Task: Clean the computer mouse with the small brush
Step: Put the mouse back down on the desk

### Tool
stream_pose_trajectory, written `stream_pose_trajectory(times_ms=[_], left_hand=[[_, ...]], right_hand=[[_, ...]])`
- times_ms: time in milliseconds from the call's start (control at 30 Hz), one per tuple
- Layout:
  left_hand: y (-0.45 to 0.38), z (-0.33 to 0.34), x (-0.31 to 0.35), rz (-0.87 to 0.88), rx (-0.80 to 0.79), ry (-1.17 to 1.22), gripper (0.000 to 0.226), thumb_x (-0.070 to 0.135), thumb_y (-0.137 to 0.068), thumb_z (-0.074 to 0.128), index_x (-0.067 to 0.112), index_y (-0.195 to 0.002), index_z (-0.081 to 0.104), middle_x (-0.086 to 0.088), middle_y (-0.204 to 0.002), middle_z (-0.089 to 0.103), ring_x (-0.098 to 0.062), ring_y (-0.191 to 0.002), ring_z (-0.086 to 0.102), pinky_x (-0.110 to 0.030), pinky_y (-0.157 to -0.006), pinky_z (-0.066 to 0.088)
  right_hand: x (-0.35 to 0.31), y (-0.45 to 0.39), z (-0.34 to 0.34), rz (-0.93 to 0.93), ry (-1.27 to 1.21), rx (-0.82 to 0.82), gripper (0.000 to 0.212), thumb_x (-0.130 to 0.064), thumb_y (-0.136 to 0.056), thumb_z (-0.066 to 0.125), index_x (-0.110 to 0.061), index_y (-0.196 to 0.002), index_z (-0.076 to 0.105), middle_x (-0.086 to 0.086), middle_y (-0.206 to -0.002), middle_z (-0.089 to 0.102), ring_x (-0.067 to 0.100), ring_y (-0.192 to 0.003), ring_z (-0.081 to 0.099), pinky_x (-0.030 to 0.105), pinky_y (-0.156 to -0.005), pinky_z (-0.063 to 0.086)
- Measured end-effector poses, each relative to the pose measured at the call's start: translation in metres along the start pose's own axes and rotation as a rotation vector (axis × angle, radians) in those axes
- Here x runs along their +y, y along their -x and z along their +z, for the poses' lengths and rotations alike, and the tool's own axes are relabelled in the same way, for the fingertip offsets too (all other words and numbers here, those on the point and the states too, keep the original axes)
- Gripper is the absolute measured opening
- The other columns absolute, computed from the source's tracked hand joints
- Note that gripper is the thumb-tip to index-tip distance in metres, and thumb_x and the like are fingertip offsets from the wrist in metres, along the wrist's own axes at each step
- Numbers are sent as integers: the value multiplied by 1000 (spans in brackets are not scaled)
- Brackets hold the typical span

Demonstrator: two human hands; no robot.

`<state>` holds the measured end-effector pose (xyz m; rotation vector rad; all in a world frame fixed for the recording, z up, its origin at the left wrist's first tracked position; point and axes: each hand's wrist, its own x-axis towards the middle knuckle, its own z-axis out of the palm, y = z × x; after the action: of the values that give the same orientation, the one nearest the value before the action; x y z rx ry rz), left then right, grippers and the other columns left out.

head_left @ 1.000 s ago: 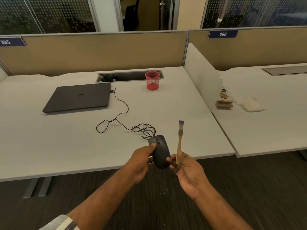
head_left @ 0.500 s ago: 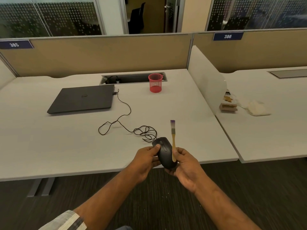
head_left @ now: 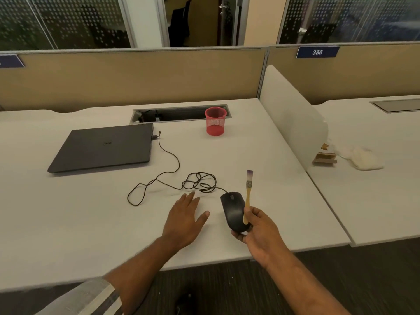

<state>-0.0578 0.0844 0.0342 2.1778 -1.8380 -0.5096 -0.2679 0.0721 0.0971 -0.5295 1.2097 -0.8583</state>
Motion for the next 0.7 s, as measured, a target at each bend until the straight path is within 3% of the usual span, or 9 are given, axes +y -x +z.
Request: stream_pose_trajectory(times_ms=[233, 700], left_hand=[[-52, 5, -43, 84, -41, -143, 88, 70, -98, 22, 15, -163, -4, 0, -173, -10, -17, -159, -12, -34, -128, -9], [-133, -9, -51, 86, -23, -98, 83, 62, -103, 23, 10, -162, -2, -7, -174, -4, -21, -160, -6, -35, -128, -7]], right_hand=[[-13, -51, 39, 11, -17, 137, 6, -11, -100, 54, -12, -99, 60, 20, -120, 58, 38, -101, 58, 44, -70, 57], [-32, -112, 99, -99, 179, 334, 6, -11, -95, 61, -17, -94, 62, 8, -107, 58, 30, -93, 61, 37, -63, 61]])
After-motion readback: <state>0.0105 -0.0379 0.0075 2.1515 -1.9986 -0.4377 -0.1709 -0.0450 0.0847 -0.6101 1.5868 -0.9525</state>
